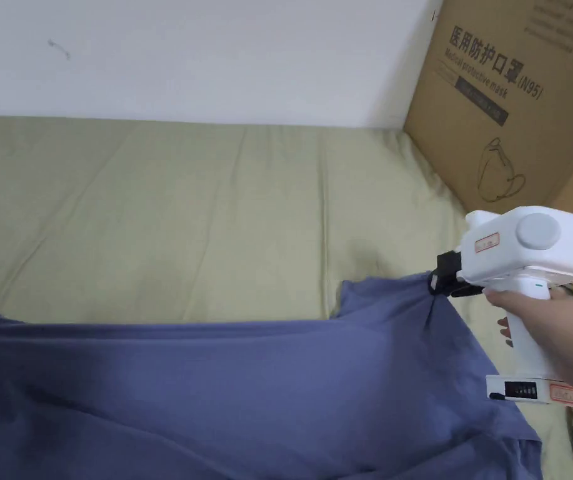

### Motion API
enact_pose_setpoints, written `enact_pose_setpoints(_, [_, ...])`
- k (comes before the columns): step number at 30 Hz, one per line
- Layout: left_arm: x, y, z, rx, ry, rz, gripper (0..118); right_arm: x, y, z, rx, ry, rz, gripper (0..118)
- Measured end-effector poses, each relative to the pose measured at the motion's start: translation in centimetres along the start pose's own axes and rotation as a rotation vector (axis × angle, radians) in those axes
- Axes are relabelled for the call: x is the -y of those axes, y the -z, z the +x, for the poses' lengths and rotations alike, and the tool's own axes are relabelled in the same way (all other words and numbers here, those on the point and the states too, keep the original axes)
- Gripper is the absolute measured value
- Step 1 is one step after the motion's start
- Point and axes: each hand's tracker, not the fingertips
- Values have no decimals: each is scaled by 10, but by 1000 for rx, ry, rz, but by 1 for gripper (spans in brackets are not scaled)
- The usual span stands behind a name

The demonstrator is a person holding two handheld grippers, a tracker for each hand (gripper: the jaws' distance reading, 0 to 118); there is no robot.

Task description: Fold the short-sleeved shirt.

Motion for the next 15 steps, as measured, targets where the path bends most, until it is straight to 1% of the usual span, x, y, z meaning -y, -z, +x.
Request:
enact_pose_setpoints(3, [-6, -13, -6, 11, -44, 36, 0, -6, -46, 1, -31, 29, 73, 0])
enact_pose_setpoints(4, [-7, -19, -6, 18, -49, 47, 0, -13, -41, 17, -50, 37, 89, 0])
enact_pose_setpoints(7, [-10, -38, -7, 26, -44, 80, 0, -11, -79, 17, -65, 26, 119, 0])
enact_pose_setpoints(8, [-10, -46, -7, 33, -40, 91, 0, -4, -90, 18, -72, 23, 129, 0])
enact_pose_setpoints(10, [-8, -60, -6, 44, -33, 101, 0, 6, -112, 20, -99, 42, 153, 0])
enact_pose_setpoints(11, [4, -72, 9, 45, -30, 105, 0, 13, -122, 22, -101, 42, 158, 0])
enact_pose_setpoints(12, [9, -80, 9, 53, -27, 106, 0, 32, -138, 19, -94, 41, 161, 0])
enact_pose_setpoints(15, [35, -97, 8, 75, -16, 93, 0, 71, -164, 29, -90, 26, 163, 0])
